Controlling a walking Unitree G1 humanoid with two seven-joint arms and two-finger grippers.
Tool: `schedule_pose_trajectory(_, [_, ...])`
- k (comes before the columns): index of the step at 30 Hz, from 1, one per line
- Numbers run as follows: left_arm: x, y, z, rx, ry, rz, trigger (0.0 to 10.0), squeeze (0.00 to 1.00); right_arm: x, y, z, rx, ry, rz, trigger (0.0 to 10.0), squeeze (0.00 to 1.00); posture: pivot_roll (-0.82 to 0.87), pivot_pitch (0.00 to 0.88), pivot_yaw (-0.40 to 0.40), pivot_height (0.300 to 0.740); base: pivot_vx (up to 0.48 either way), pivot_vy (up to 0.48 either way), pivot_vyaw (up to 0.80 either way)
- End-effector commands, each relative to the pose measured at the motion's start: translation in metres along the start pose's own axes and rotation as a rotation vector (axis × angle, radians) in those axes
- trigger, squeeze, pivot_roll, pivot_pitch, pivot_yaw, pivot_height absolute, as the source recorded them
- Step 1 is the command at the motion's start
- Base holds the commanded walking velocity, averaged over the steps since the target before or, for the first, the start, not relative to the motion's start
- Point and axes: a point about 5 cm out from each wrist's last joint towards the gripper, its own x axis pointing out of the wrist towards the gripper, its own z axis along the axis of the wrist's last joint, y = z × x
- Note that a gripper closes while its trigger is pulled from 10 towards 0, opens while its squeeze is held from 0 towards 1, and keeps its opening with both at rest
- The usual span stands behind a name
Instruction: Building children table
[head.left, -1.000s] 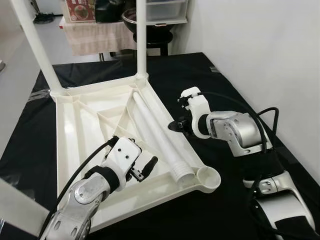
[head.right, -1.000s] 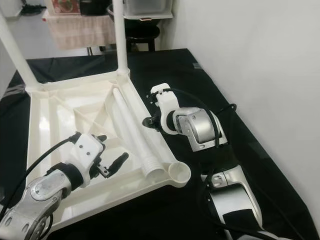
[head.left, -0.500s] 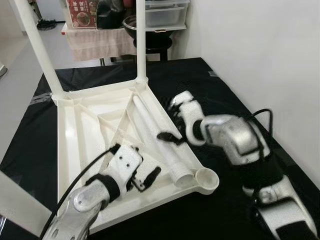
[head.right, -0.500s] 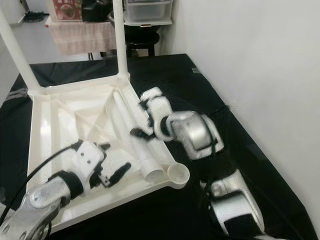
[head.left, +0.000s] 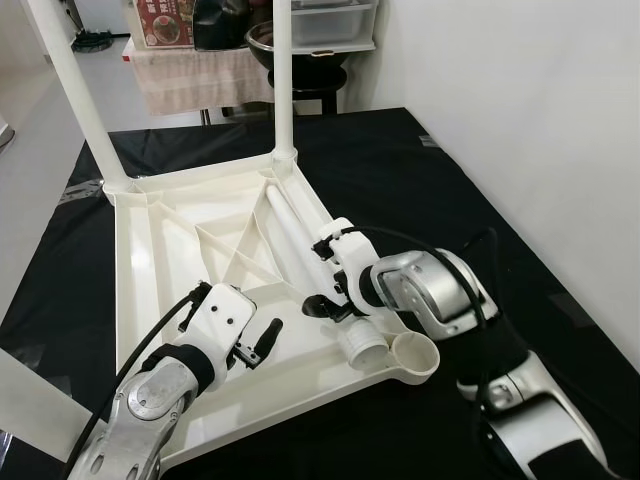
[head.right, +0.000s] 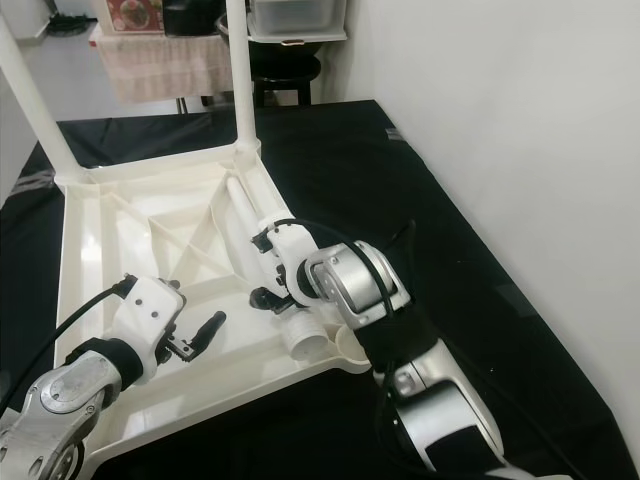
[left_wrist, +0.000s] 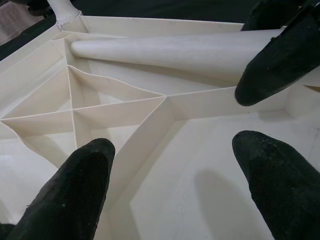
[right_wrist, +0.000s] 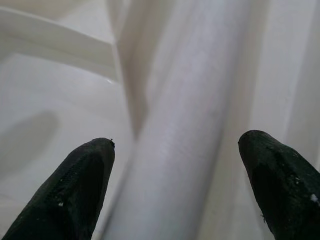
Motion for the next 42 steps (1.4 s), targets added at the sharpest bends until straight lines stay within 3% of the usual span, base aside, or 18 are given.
schedule_pose_trajectory(1, [0.002,-0.003,-0.006,-0.004,0.036,-0.012,10.0,0.00,0.003,-0.001,-0.006,-0.005,0.053,-0.027,10.0,0.00,-0.11,0.132,-0.043,0.740,0.000,0.000,0.00])
schedule_pose_trajectory(2, [0.002,-0.003,-0.006,-0.004,0.036,-0.012,10.0,0.00,0.003,-0.001,-0.006,-0.005,0.053,-0.027,10.0,0.00,-0.11,0.132,-0.043,0.740,0.000,0.000,0.00])
schedule_pose_trajectory(3, [0.001,-0.006,-0.007,-0.006,0.037,-0.024,10.0,0.00,0.004,-0.001,-0.011,-0.011,0.088,-0.041,0.0,0.00,-0.11,0.132,-0.047,0.740,0.000,0.000,0.00])
schedule_pose_trajectory(14, [0.002,-0.007,-0.006,-0.007,0.039,-0.018,10.0,0.00,0.004,0.000,-0.013,0.046,0.103,-0.017,0.0,0.00,-0.11,0.128,-0.048,0.740,0.000,0.000,0.00])
schedule_pose_trajectory(16, [0.005,-0.008,-0.003,-0.009,0.022,-0.021,10.0,0.00,-0.002,-0.010,-0.002,0.124,0.019,-0.008,0.0,0.00,-0.11,0.118,-0.045,0.740,0.000,0.000,0.00])
schedule_pose_trajectory(19, [0.006,-0.008,0.000,-0.014,0.003,-0.028,10.0,0.00,-0.006,-0.017,0.004,0.162,-0.035,0.000,0.0,0.00,-0.11,0.116,-0.042,0.740,0.000,0.000,0.00])
schedule_pose_trajectory(21, [0.010,-0.009,0.008,-0.031,-0.044,-0.052,10.0,0.00,-0.018,-0.031,0.012,0.236,-0.153,0.043,0.0,0.00,-0.11,0.110,-0.037,0.740,0.000,0.000,0.00])
schedule_pose_trajectory(27, [0.020,-0.014,0.020,-0.065,-0.106,-0.093,10.0,0.00,-0.038,-0.054,0.017,0.358,-0.322,0.089,0.0,0.00,-0.12,0.100,-0.021,0.740,0.000,0.000,0.00])
schedule_pose_trajectory(32, [0.024,-0.016,0.025,-0.080,-0.128,-0.105,10.0,0.00,-0.045,-0.060,0.020,0.415,-0.420,0.106,0.0,0.00,-0.13,0.101,-0.016,0.740,0.000,0.000,0.00])
schedule_pose_trajectory(33, [0.027,-0.017,0.028,-0.097,-0.146,-0.109,10.0,0.00,-0.050,-0.064,0.023,0.438,-0.515,0.093,10.0,0.00,-0.13,0.101,-0.011,0.740,0.000,0.000,0.00])
schedule_pose_trajectory(34, [0.027,-0.017,0.028,-0.097,-0.146,-0.109,10.0,0.00,-0.050,-0.064,0.023,0.438,-0.515,0.093,10.0,0.00,-0.13,0.101,-0.011,0.740,0.000,0.000,0.00])
schedule_pose_trajectory(36, [0.033,-0.016,0.036,-0.136,-0.191,-0.108,10.0,0.00,-0.062,-0.070,0.026,0.404,-0.724,0.000,10.0,0.00,-0.13,0.100,-0.005,0.740,0.000,0.000,0.00])
schedule_pose_trajectory(38, [0.033,-0.016,0.036,-0.136,-0.191,-0.108,10.0,0.00,-0.062,-0.070,0.026,0.404,-0.724,0.000,10.0,0.00,-0.13,0.100,-0.005,0.740,0.000,0.000,0.00])
schedule_pose_trajectory(39, [0.035,-0.014,0.041,-0.126,-0.230,-0.098,10.0,0.00,-0.068,-0.075,0.025,0.352,-0.818,-0.115,10.0,0.00,-0.13,0.099,-0.005,0.740,0.000,0.000,0.00])
schedule_pose_trajectory(42, [0.041,-0.016,0.043,-0.086,-0.252,-0.119,10.0,0.00,-0.069,-0.078,0.016,0.344,-0.881,-0.189,10.0,0.00,-0.14,0.099,-0.003,0.740,0.000,0.000,0.00])
